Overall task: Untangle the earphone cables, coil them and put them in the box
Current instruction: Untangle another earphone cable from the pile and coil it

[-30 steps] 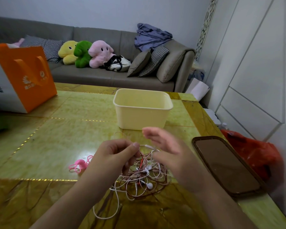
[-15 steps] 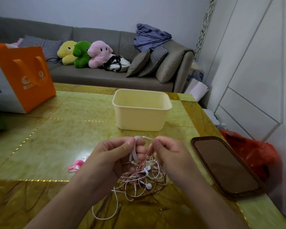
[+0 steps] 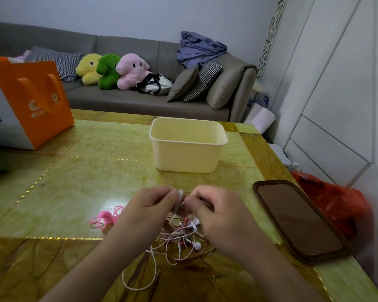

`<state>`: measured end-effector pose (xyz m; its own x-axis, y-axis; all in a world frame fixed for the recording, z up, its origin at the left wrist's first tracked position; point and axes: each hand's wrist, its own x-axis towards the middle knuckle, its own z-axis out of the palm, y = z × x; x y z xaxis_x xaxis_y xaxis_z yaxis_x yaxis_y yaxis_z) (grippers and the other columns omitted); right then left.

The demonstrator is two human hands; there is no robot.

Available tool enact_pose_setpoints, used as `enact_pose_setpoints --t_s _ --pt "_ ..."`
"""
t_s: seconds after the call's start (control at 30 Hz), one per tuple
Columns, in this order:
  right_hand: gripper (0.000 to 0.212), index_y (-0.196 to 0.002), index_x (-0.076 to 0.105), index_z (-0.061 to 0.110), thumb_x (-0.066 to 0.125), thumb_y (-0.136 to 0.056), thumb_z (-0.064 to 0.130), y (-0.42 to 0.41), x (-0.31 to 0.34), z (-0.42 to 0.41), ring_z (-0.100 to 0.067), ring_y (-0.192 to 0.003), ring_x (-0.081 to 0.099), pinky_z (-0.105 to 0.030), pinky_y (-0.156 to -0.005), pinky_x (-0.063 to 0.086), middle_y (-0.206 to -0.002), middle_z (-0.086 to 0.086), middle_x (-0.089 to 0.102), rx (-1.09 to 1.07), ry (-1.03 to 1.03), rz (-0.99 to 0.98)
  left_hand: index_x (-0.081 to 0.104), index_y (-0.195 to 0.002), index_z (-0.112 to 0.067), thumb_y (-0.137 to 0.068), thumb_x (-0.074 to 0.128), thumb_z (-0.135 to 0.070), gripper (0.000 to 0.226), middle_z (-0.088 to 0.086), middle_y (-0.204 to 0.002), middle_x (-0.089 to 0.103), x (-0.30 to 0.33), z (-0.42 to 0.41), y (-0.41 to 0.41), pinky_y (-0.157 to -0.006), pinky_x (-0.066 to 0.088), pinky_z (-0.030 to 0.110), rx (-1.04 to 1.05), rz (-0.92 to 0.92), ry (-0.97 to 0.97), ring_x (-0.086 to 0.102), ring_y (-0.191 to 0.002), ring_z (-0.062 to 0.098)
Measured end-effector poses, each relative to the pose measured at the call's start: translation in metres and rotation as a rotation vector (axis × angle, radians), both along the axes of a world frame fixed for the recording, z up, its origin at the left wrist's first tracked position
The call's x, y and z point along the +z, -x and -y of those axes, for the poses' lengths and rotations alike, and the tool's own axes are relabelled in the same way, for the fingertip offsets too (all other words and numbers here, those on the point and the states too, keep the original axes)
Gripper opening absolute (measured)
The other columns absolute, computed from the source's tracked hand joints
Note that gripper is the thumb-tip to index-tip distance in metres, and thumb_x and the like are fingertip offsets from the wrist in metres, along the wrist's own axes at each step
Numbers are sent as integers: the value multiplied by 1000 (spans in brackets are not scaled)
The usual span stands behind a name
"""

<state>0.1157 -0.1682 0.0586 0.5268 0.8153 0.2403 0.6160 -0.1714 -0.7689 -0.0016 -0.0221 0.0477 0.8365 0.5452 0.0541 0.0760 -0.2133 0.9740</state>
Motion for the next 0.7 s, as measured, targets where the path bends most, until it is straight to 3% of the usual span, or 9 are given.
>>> enact_pose_setpoints --t_s 0.07,0.17,0.23,0.33,0.4,0.47,0.53,0.6,0.7 --pt "28 -79 69 19 66 -104 29 -5 2 3 -9 -51 51 -37 -49 42 -61 1 63 -43 -70 -12 79 -88 -7 -108 52 -26 39 9 -75 74 2 5 1 -58 53 35 -68 -35 78 68 -67 20" --pt "29 -76 66 19 67 -103 25 -11 2 4 -5 -51 44 -29 -48 38 -57 6 54 -97 -107 -114 78 -86 -5 -101 58 -28 34 12 -73 66 7 11 3 -54 46 29 -136 59 337 59 -63 19" --pt "28 -78 66 18 64 -105 24 -12 -1 1 -9 -53 45 -31 -50 37 -61 3 56 -82 -93 -151 79 -95 -2 -95 60 -24 30 16 -84 71 10 12 3 -52 48 27 -146 192 528 65 -70 20" --pt "25 -82 67 18 60 -106 22 -6 -7 -3 -12 -58 50 -36 -55 40 -67 -2 61 -32 1 -135 76 -116 1 -94 57 -13 32 21 -113 77 14 9 2 -55 56 29 -108 328 649 75 -100 25" --pt "26 -82 66 18 58 -106 22 -2 -10 -4 -5 -56 47 -29 -52 37 -64 4 56 6 77 -103 72 -124 0 -99 53 -7 32 17 -119 77 11 6 0 -60 61 31 -59 337 583 74 -114 25" --pt "24 -82 65 18 61 -105 25 0 -10 -5 -4 -55 47 -27 -54 37 -63 8 56 28 118 -58 73 -123 -8 -106 50 -7 29 8 -115 80 7 4 -2 -66 63 33 38 256 349 75 -112 21" --pt "24 -80 65 18 67 -103 26 1 -8 -4 -5 -55 47 -28 -52 37 -61 7 55 31 99 -32 77 -112 -13 -110 49 -15 28 2 -104 81 0 0 -2 -68 64 39 58 134 107 75 -100 21" --pt "23 -80 69 18 70 -101 28 -1 -4 -1 -8 -54 51 -35 -53 41 -62 4 61 21 42 -18 77 -93 -10 -111 49 -26 37 8 -87 76 -4 -1 0 -66 60 46 -32 38 -25 71 -81 26" --pt "23 -79 72 20 73 -100 30 -5 2 3 -14 -55 55 -38 -54 45 -65 -2 66 -13 -39 -13 74 -79 -5 -109 52 -33 46 11 -66 65 -2 5 1 -55 48 38 -81 -13 -6 59 -60 17"
